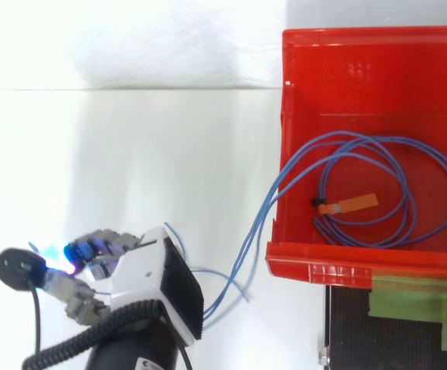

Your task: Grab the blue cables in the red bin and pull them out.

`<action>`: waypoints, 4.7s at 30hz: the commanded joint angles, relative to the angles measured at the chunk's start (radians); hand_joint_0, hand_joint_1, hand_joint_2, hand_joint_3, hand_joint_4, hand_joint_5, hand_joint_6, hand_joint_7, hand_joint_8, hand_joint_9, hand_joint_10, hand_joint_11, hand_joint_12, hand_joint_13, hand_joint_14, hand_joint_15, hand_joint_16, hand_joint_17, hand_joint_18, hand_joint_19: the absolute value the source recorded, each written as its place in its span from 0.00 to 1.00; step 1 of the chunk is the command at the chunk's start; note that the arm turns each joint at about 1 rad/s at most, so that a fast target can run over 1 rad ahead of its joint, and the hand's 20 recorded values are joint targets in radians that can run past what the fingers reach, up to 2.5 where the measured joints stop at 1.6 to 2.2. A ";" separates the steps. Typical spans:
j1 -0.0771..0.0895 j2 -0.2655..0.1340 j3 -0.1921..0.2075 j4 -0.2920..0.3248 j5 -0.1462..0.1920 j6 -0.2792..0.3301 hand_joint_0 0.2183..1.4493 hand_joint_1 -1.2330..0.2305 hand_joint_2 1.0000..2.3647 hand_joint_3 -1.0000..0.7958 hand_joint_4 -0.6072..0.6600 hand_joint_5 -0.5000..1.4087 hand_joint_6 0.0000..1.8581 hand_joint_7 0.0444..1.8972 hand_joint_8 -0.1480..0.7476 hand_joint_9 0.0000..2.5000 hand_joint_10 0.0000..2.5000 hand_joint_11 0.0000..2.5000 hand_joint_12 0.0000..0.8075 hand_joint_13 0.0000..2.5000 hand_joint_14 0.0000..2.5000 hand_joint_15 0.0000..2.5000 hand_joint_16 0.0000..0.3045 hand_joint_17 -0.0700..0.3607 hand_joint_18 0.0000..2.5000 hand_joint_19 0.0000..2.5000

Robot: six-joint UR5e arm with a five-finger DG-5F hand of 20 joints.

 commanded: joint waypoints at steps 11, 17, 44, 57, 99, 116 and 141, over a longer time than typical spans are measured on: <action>0.030 0.000 0.020 0.063 0.059 0.585 0.58 0.24 0.00 0.00 0.58 0.78 0.06 0.49 0.46 0.40 0.01 0.21 0.43 0.26 0.01 0.13 0.16 0.41 0.25 0.20; 0.052 0.000 0.017 0.202 0.102 0.394 0.57 0.24 0.00 0.00 0.58 0.78 0.06 0.49 0.47 0.40 0.01 0.21 0.42 0.26 0.01 0.13 0.16 0.41 0.25 0.20; 0.078 0.000 -0.026 0.342 0.099 0.114 0.57 0.24 0.00 0.00 0.58 0.78 0.06 0.49 0.47 0.41 0.01 0.22 0.42 0.28 0.01 0.15 0.16 0.41 0.25 0.21; 0.084 0.000 -0.063 0.333 0.100 0.264 0.58 0.24 0.00 0.00 0.58 0.78 0.06 0.49 0.46 0.42 0.01 0.24 0.43 0.35 0.01 0.24 0.16 0.41 0.28 0.25; 0.106 0.000 -0.098 0.264 0.094 0.419 0.59 0.24 0.00 0.00 0.59 0.78 0.06 0.48 0.47 0.45 0.01 0.30 0.36 0.54 0.58 0.57 0.12 0.35 0.55 0.70; 0.110 -0.002 -0.092 0.440 0.042 0.212 0.59 0.24 0.00 0.00 0.58 0.78 0.07 0.49 0.47 0.47 0.01 0.32 0.35 0.49 0.86 0.52 0.11 0.35 0.61 0.82; 0.182 -0.002 -0.150 0.567 0.146 0.362 0.59 0.24 0.00 0.00 0.59 0.78 0.06 0.49 0.47 0.47 0.01 0.32 0.35 0.49 0.81 0.53 0.11 0.34 0.59 0.81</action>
